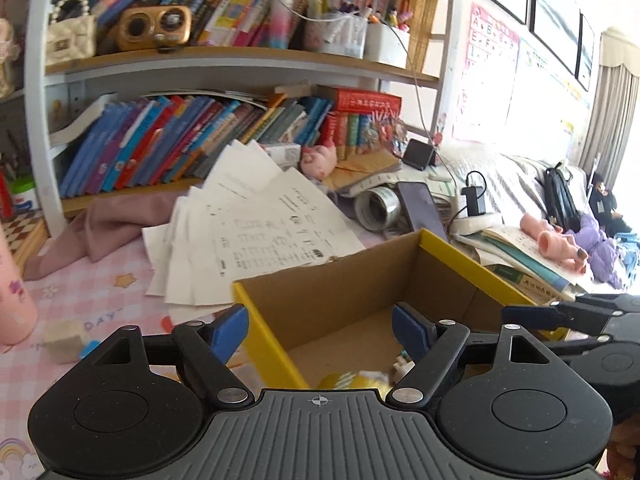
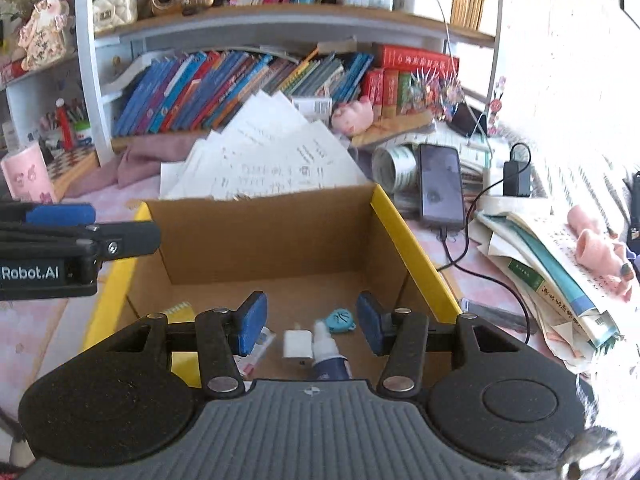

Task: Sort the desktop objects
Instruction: 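Lower both items into the yellow box and open both tools, then lift both open tools out and move back toward the table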

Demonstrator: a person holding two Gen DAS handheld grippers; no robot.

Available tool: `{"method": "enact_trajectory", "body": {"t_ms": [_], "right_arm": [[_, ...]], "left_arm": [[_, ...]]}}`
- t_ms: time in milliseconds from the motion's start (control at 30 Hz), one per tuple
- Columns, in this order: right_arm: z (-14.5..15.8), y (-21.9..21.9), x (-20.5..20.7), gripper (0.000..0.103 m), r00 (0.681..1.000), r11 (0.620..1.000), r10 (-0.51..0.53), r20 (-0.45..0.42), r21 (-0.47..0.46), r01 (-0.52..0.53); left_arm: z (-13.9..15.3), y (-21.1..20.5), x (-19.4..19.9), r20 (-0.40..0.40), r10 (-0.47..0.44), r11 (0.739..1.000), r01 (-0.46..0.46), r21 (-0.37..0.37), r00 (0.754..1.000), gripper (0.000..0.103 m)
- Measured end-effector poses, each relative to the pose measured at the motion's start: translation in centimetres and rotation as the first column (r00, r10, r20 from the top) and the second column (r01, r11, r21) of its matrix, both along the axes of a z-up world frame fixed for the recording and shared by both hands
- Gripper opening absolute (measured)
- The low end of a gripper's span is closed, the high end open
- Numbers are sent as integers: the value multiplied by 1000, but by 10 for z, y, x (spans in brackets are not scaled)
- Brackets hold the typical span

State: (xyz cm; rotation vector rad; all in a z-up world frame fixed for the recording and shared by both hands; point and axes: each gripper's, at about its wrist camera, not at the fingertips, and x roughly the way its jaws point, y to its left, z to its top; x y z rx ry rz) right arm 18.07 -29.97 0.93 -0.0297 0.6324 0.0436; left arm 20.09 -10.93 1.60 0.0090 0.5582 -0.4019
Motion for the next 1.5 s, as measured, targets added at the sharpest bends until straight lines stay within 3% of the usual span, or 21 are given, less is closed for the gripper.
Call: {"method": "enact_trajectory", "body": {"t_ms": [500,967,1200,1500], "right_arm": [[12,65,-54,55,991,993,-115,67,17,114],[-9,154,-110,60,995,995,-100,-16,27,101],[-15,191,-112,62,998,999,-29,-63,44,31],[-20,241,-111,66,986,992,127,-107,38,-123]], "left_arm": [[0,89,-48,22,26,1000,-25,-17,999,82],[-14,174,-94,-62,69,998,-69,14,996,87],[-20,209,-111,-97,140,990,-135,48,985,91],[-29,261,-132,-155,294,956,-291,45,943,91]]}}
